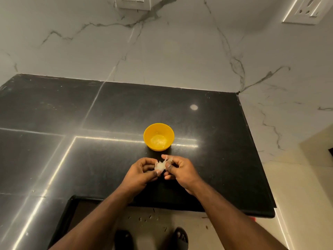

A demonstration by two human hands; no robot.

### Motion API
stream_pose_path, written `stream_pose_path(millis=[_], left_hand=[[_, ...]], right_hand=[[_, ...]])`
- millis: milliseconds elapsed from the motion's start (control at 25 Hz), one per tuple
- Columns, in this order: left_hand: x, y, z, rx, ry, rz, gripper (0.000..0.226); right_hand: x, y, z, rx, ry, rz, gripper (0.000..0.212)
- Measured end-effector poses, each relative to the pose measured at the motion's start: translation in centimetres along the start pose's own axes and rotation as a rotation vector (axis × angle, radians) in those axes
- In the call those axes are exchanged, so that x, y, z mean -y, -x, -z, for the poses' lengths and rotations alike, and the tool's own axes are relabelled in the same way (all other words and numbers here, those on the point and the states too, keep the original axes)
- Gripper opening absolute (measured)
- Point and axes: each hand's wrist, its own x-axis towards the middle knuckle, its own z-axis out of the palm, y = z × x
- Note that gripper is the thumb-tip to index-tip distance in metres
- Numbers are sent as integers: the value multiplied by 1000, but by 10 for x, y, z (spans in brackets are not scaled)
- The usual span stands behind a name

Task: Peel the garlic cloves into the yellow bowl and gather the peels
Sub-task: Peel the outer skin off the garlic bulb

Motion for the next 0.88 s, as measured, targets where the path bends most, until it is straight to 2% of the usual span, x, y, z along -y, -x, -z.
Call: stream_pose_path(millis=[120, 320, 560, 640, 720, 800, 880], left_hand=[[-1, 0, 5, 39, -1, -12, 25], [-4, 2, 4, 83, -1, -33, 22], [-8, 6, 7, 144, -52, -79, 38], [-7, 5, 6, 124, -31, -75, 37], [-5, 2, 7, 106, -6, -45, 43], [-4, -1, 9, 110, 27, -7, 49], [-3, -4, 11, 115, 38, 14, 48]], right_hand=[[4, 5, -2, 67, 37, 2, 30], [3, 9, -10, -92, -2, 37, 10], [1, 8, -20, -245, 10, 10, 3], [0, 7, -20, -252, -12, 4, 5], [2, 7, -17, -213, -62, -15, 16], [6, 10, -13, -130, -49, -44, 32], [8, 12, -11, -49, 37, -55, 34]])
